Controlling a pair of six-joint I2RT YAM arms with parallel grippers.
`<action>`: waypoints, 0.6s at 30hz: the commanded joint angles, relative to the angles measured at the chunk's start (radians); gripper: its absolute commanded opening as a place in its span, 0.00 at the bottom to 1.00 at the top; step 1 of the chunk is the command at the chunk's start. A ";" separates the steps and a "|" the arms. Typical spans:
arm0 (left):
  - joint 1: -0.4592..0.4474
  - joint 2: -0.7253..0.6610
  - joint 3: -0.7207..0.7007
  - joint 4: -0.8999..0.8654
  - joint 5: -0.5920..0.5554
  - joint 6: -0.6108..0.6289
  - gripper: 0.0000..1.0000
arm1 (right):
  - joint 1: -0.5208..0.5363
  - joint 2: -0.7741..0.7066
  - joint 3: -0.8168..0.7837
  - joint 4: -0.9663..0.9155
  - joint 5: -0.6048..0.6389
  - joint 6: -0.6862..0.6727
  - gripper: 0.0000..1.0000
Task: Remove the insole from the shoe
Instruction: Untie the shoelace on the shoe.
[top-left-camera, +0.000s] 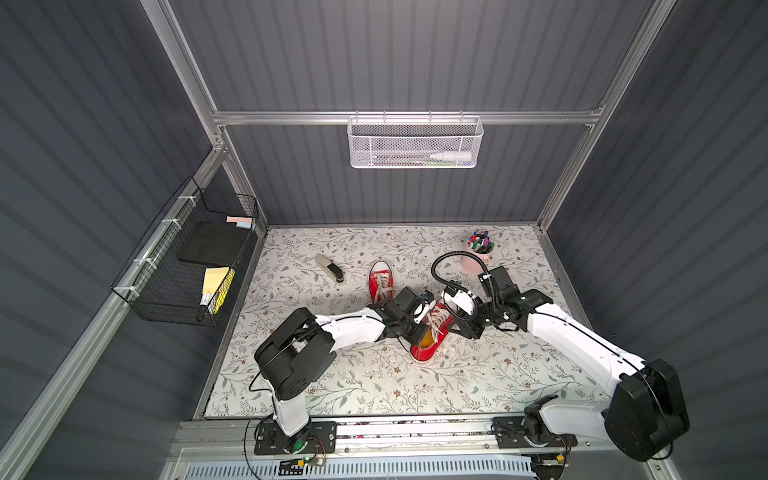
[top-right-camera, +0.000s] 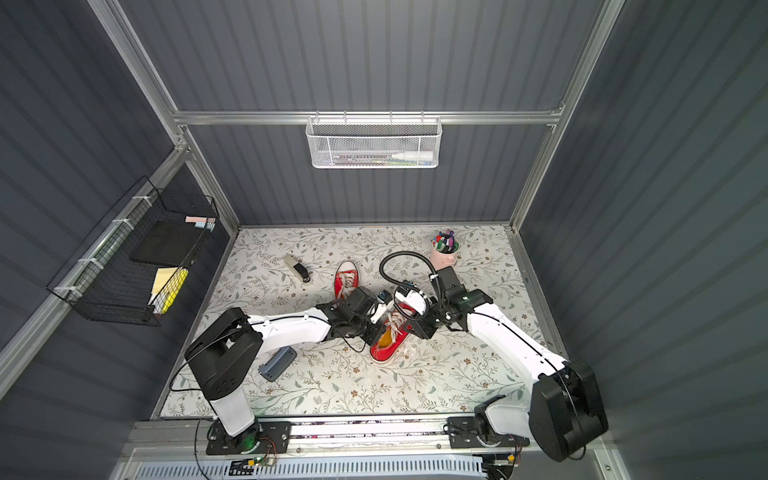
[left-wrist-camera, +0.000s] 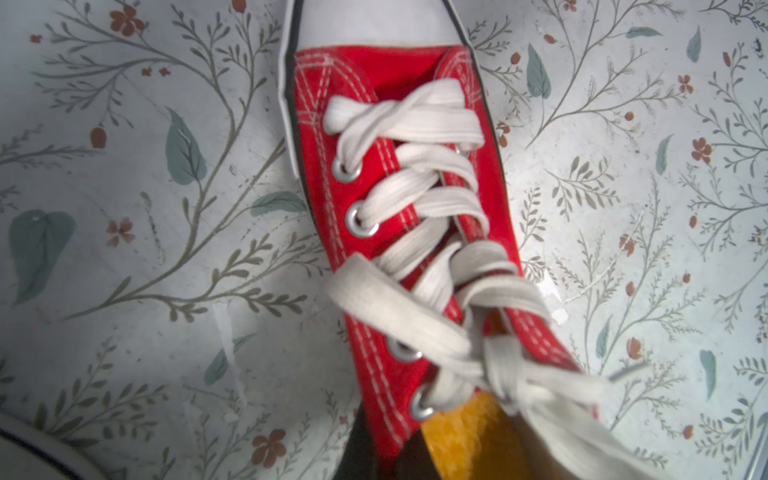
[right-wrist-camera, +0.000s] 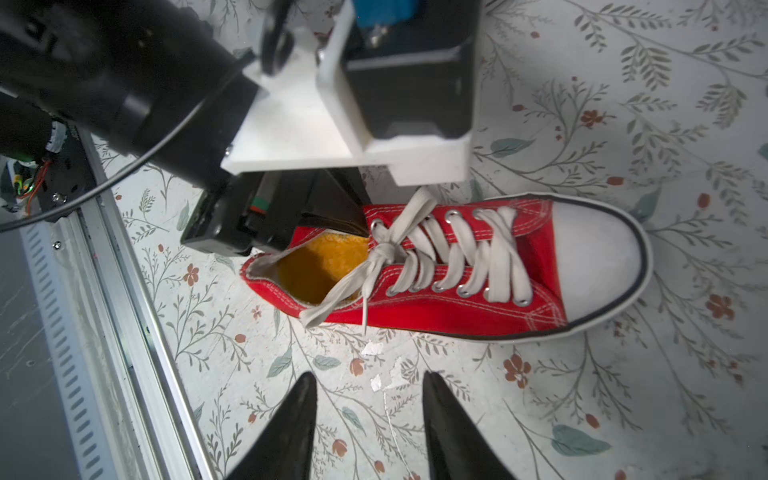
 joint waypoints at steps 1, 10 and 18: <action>0.010 0.015 0.021 0.093 0.021 0.019 0.09 | 0.011 0.014 -0.046 0.039 -0.046 0.021 0.46; 0.012 0.009 0.005 0.103 0.020 0.001 0.10 | 0.013 0.115 -0.053 0.053 -0.090 0.012 0.40; 0.014 0.011 -0.003 0.115 0.026 -0.017 0.11 | 0.016 0.166 -0.031 0.060 -0.070 0.006 0.34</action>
